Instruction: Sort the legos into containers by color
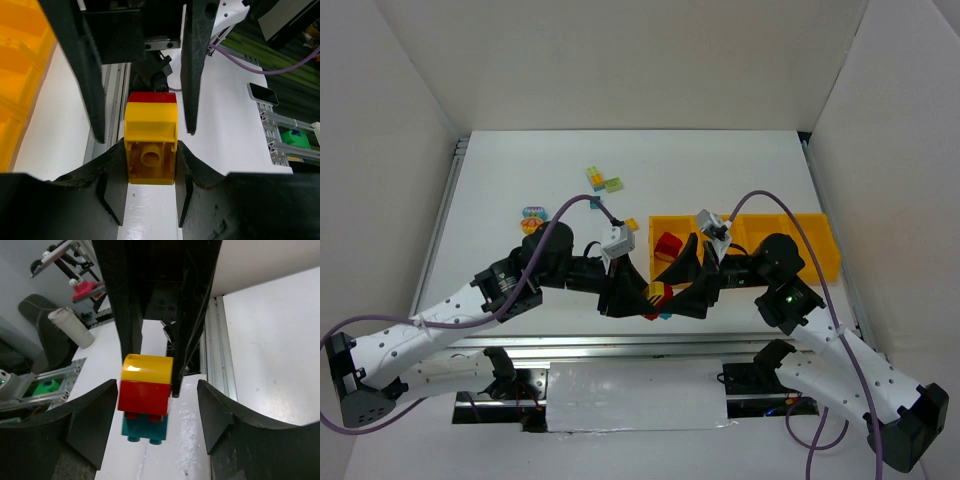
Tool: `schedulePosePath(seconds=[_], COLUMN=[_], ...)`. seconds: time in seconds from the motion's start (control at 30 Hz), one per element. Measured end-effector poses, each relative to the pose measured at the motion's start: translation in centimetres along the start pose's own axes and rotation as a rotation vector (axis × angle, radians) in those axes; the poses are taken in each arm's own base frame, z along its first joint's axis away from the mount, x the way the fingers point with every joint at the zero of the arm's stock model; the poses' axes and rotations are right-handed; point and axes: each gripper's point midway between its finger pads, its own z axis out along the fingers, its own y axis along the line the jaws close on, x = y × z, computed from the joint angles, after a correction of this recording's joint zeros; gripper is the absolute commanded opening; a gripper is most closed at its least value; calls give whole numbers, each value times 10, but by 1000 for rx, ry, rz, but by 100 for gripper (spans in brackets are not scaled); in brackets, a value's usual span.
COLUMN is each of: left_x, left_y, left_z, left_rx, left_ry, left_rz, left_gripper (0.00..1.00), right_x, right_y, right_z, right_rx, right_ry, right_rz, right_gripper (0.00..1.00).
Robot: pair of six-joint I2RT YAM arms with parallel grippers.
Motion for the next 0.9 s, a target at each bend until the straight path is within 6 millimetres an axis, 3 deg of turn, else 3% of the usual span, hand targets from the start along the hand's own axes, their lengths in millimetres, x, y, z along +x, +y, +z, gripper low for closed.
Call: schedulePosePath(seconds=[0.37, 0.57, 0.6, 0.67, 0.7, 0.9], left_x=[-13, -18, -17, -17, -17, -17], left_y=[-3, -4, -3, -1, 0, 4], left_z=[-8, -13, -13, -13, -13, -15], left_rx=[-24, -45, -51, -61, -63, -91], left_ry=[-59, -84, -84, -86, -87, -91], left_rz=[36, 49, 48, 42, 42, 38], left_gripper=[0, 0, 0, 0, 0, 0], right_x=[2, -1, -1, -1, -1, 2], right_y=[-3, -1, 0, 1, 2, -2], right_z=[-4, -5, -5, -5, -5, -4], right_rx=[43, 40, 36, 31, 28, 26], right_ry=[-32, -44, -42, -42, -43, -33], right_rz=[-24, -46, -46, -48, -50, -64], right_gripper=[73, 48, 35, 22, 0, 0])
